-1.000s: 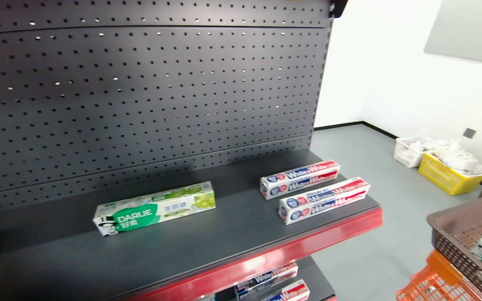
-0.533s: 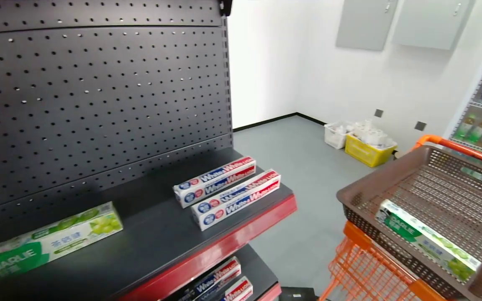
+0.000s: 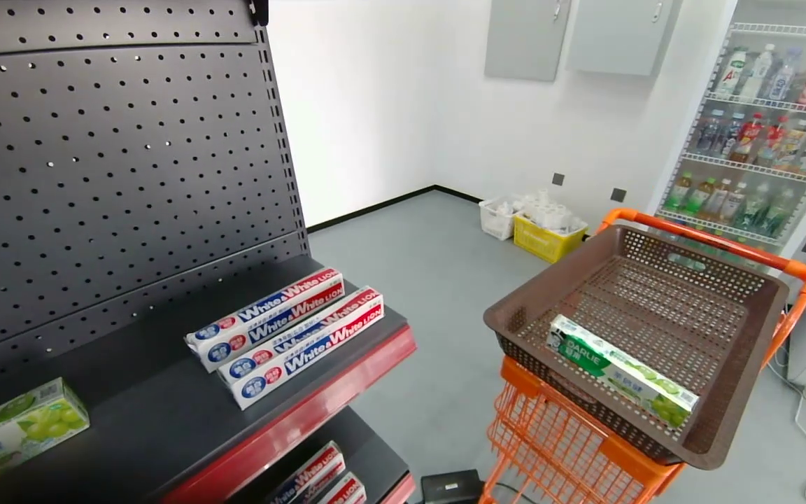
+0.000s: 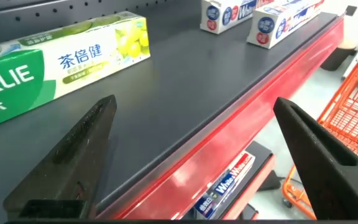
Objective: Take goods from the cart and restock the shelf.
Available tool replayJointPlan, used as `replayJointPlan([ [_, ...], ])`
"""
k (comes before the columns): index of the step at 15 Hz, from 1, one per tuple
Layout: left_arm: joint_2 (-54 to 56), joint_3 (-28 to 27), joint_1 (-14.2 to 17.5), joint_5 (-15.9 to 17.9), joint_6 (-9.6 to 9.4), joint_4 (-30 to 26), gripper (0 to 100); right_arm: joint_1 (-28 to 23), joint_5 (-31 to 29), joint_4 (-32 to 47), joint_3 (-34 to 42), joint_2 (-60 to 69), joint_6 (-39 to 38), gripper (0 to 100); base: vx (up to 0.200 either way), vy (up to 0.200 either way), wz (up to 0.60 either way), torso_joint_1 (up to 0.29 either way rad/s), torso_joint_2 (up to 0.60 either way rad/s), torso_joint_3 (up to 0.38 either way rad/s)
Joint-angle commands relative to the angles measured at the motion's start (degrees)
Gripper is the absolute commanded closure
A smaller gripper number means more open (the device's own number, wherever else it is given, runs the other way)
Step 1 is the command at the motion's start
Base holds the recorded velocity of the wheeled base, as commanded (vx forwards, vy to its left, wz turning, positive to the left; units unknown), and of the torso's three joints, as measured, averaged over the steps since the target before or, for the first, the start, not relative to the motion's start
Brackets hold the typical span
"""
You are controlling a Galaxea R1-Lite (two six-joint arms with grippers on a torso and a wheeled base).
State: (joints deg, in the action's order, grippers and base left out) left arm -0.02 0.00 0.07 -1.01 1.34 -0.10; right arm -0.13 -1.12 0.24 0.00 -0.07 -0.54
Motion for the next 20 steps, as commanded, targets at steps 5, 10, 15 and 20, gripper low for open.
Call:
replayJointPlan([
  [5,-0.1,0.0,0.0,0.0,0.07,0.0,0,0.0,-0.1,0.0,0.0,0.0,-0.8,0,0.000,0.000,0.00,0.000,0.00,0.000],
  [10,-0.1,-0.1,0.0,0.0,0.15,0.0,0,0.0,1.0,0.1,-0.7,-1.1,0.7,0,0.000,0.000,0.00,0.000,0.00,0.000],
  [15,-0.1,0.0,0.0,-0.1,0.33,0.0,0,0.2,-7.5,1.3,-20.4,-19.5,-0.9,0,0.000,0.000,0.00,0.000,0.00,0.000],
  [20,-0.1,0.0,0.0,0.0,0.15,0.0,0,-1.4,-7.0,0.4,-30.0,-43.2,-3.6,0,0.000,0.000,0.00,0.000,0.00,0.000],
])
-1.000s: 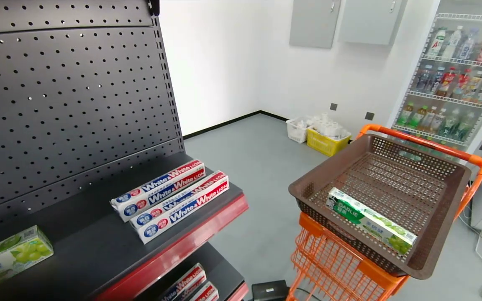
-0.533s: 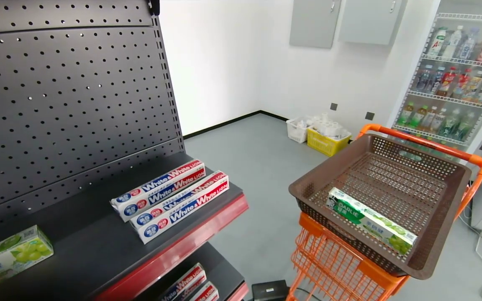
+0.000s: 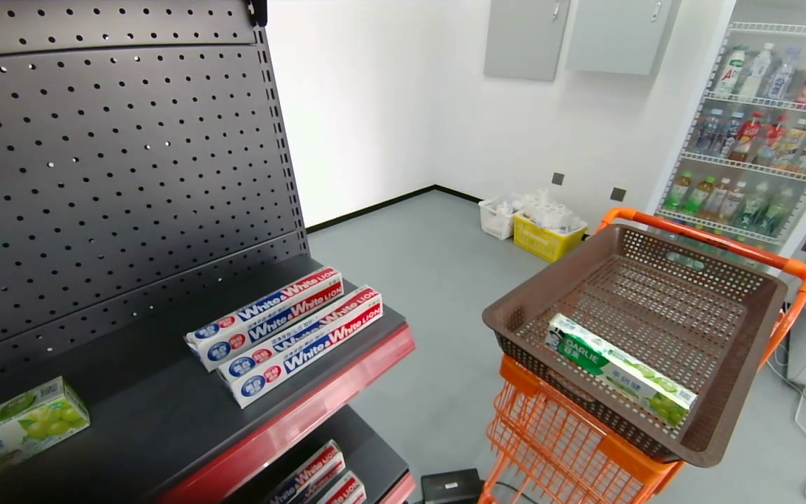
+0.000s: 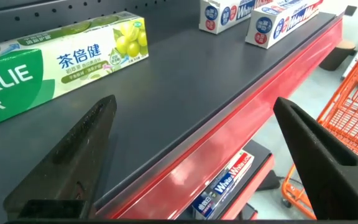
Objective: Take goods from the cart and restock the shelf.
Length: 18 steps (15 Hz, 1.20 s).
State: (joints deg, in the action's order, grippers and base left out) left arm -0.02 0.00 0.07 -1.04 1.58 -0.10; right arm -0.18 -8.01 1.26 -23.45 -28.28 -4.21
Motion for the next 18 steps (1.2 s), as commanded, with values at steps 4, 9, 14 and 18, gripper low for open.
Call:
replayJointPlan([
  [4,-0.1,0.0,0.0,0.0,0.00,0.0,0,-11.5,14.7,-1.6,-10.5,-27.2,22.2,0,0.000,0.000,0.00,0.000,0.00,0.000],
  [9,-0.1,0.0,0.0,0.0,0.09,0.0,0,-15.8,22.2,-1.8,-17.3,-45.3,33.4,0,0.000,0.000,0.00,0.000,0.00,0.000],
  [14,-0.1,0.0,0.0,0.0,0.09,0.0,0,-9.3,22.6,-1.6,-26.3,-56.7,35.8,0,0.000,0.000,0.00,0.000,0.00,0.000],
  [18,-0.1,0.0,0.0,0.0,0.09,0.0,0,-7.1,23.0,-1.5,-30.2,-65.8,41.1,0,0.000,0.000,0.00,0.000,0.00,0.000],
])
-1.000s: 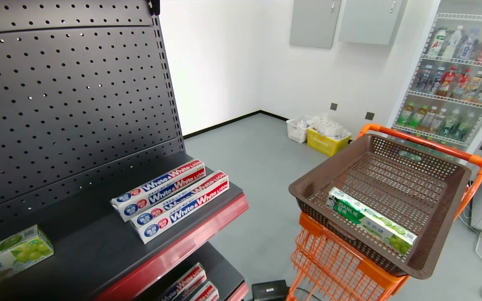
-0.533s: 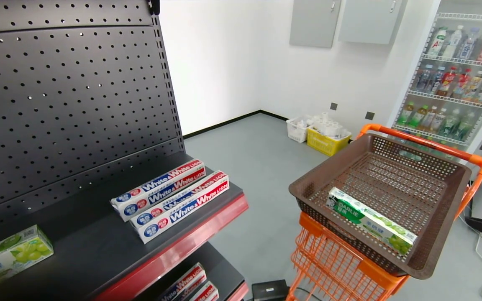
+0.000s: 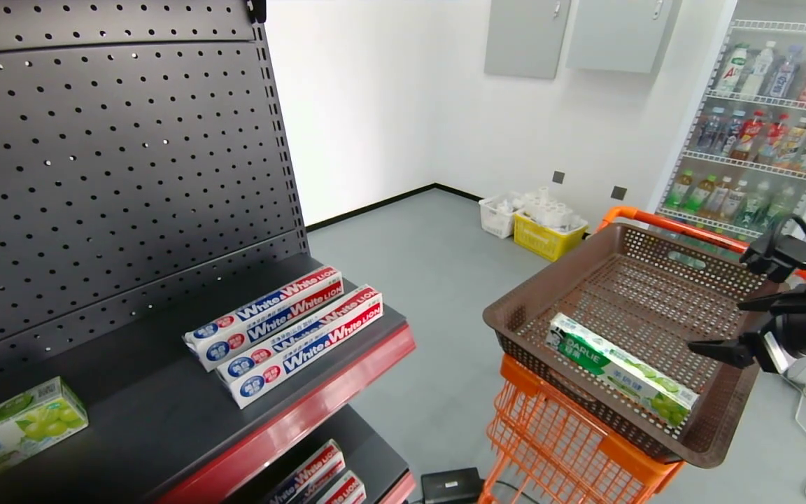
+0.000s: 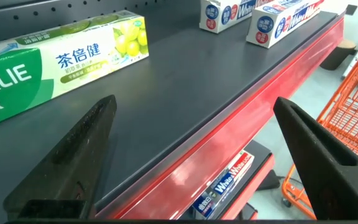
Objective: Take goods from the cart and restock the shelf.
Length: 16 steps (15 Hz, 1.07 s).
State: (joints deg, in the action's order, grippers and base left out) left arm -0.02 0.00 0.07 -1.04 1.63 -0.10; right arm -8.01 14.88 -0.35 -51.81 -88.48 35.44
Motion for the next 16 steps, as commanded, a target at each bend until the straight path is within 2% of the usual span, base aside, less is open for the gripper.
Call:
replayJointPlan([
  [1,-0.1,0.0,0.0,0.0,0.04,0.0,0,1.0,0.1,0.1,-3.2,-7.6,2.5,0,0.000,0.000,0.00,0.000,0.00,0.000],
  [5,-0.1,0.0,0.0,0.0,0.04,0.0,0,5.0,0.1,9.2,-15.5,-13.6,2.4,0,0.000,0.000,0.00,0.000,0.00,0.000],
  [7,-0.1,0.0,0.0,0.0,0.04,0.0,0,6.0,0.1,10.8,-20.3,-16.6,1.7,0,0.000,0.000,0.00,0.000,0.00,0.000],
  [14,-0.1,0.0,0.0,0.0,0.04,0.0,0,7.0,-1.0,20.9,-31.2,-22.1,1.0,0,0.000,0.000,0.00,0.000,0.00,0.000],
  [16,-0.1,0.0,0.0,0.0,0.04,0.0,0,7.3,-1.5,22.2,-32.1,-23.9,1.0,0,0.000,0.000,0.00,0.000,0.00,0.000],
])
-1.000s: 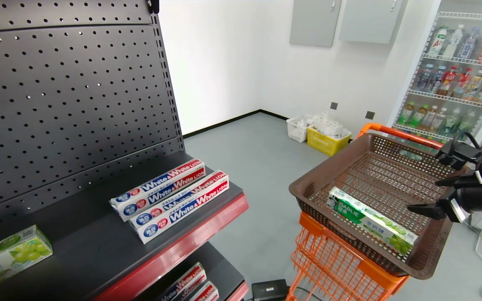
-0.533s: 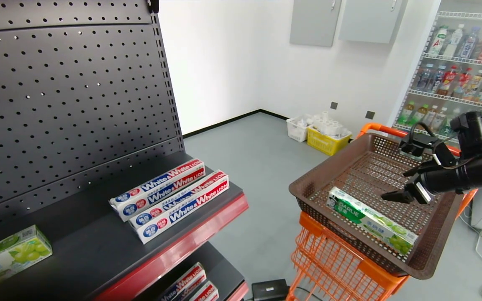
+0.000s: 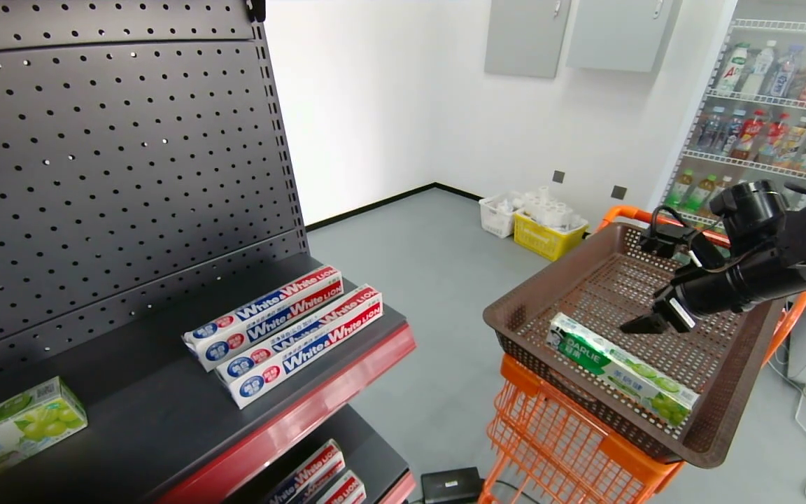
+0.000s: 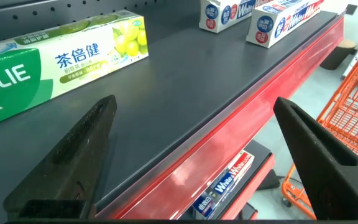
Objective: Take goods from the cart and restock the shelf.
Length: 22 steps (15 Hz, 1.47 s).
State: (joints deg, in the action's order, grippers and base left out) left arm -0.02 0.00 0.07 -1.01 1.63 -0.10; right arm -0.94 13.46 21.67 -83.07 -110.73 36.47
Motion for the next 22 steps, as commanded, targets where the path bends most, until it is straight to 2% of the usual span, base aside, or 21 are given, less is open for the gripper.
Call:
replayJointPlan([
  [1,-0.1,0.0,0.0,0.0,0.04,0.0,0,0.9,-0.1,0.1,-0.7,-2.8,0.0,0,0.000,0.000,0.00,0.000,0.00,0.000],
  [8,-0.1,0.0,0.0,0.0,0.04,0.0,0,3.8,-0.1,0.4,-2.8,-7.4,-2.9,0,0.000,0.000,0.00,0.000,0.00,0.000],
  [16,-0.1,0.0,0.0,0.0,0.04,0.0,0,0.7,-1.2,2.7,-2.5,-9.8,-0.1,0,0.000,0.000,0.00,0.000,0.00,0.000],
  [22,-0.1,0.0,0.0,0.0,0.04,0.0,0,1.6,-1.2,2.5,-2.1,-11.5,0.3,0,0.000,0.000,0.00,0.000,0.00,0.000],
])
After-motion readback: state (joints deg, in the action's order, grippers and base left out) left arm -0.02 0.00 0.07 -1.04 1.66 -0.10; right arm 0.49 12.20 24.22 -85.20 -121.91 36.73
